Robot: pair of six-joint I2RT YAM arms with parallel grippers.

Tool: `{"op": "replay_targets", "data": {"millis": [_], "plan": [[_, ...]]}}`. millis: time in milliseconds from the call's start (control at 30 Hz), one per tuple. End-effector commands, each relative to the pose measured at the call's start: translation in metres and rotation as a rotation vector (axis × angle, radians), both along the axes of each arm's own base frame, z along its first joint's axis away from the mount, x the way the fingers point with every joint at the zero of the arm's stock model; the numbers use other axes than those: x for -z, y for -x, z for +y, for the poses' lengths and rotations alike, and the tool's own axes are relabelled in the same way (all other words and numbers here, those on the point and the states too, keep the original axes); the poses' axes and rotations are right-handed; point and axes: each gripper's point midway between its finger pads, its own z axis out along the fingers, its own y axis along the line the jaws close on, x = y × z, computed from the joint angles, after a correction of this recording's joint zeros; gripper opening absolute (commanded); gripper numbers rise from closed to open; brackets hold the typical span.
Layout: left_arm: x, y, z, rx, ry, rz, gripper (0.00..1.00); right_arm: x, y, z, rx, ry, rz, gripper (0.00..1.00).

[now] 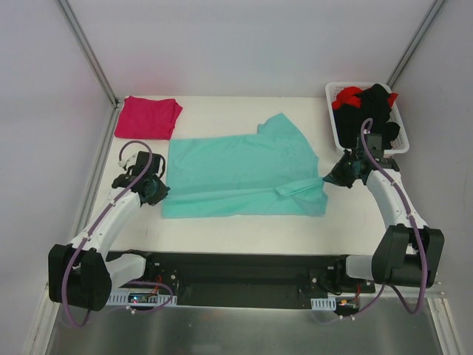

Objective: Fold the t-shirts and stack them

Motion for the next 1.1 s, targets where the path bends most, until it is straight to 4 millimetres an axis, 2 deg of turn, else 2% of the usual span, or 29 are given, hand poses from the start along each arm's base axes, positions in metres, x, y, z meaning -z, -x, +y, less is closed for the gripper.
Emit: {"op": "replay_targets", "data": {"millis": [0,300,767,800,833,900,967,1000,1033,1067], "plan": [[-0.014,-0.019,0.001,0.004,-0.006,-0.045,0.00,-0.018,-0.026,0.000,0.009,-0.004,-0.079,0.01],[-0.013,-0.031,-0.001,0.016,-0.008,-0.037,0.00,-0.016,-0.043,0.006,-0.002,-0.025,-0.072,0.01],[-0.006,-0.036,-0.002,0.017,-0.008,-0.020,0.00,-0.003,-0.055,0.021,-0.041,-0.031,-0.044,0.01],[-0.004,-0.036,-0.002,0.017,-0.009,-0.016,0.03,-0.003,-0.054,0.021,-0.043,-0.032,-0.042,0.01],[-0.005,-0.037,-0.003,0.022,-0.009,-0.016,0.11,-0.002,-0.055,0.021,-0.043,-0.032,-0.039,0.02],[-0.004,-0.037,-0.002,0.021,-0.011,-0.014,0.16,-0.002,-0.055,0.019,-0.040,-0.023,-0.040,0.06],[-0.005,-0.037,-0.002,0.020,-0.012,-0.015,0.32,-0.003,-0.054,0.019,-0.044,-0.017,-0.040,0.17],[-0.007,-0.038,-0.002,0.021,-0.013,-0.021,0.33,-0.004,-0.055,0.018,-0.042,-0.014,-0.043,0.27],[-0.008,-0.039,-0.002,0.023,-0.012,-0.025,0.41,-0.004,-0.055,0.017,-0.044,-0.012,-0.042,0.39],[-0.009,-0.039,-0.002,0.028,-0.013,-0.029,0.47,-0.004,-0.055,0.018,-0.050,-0.011,-0.042,0.41]]}}
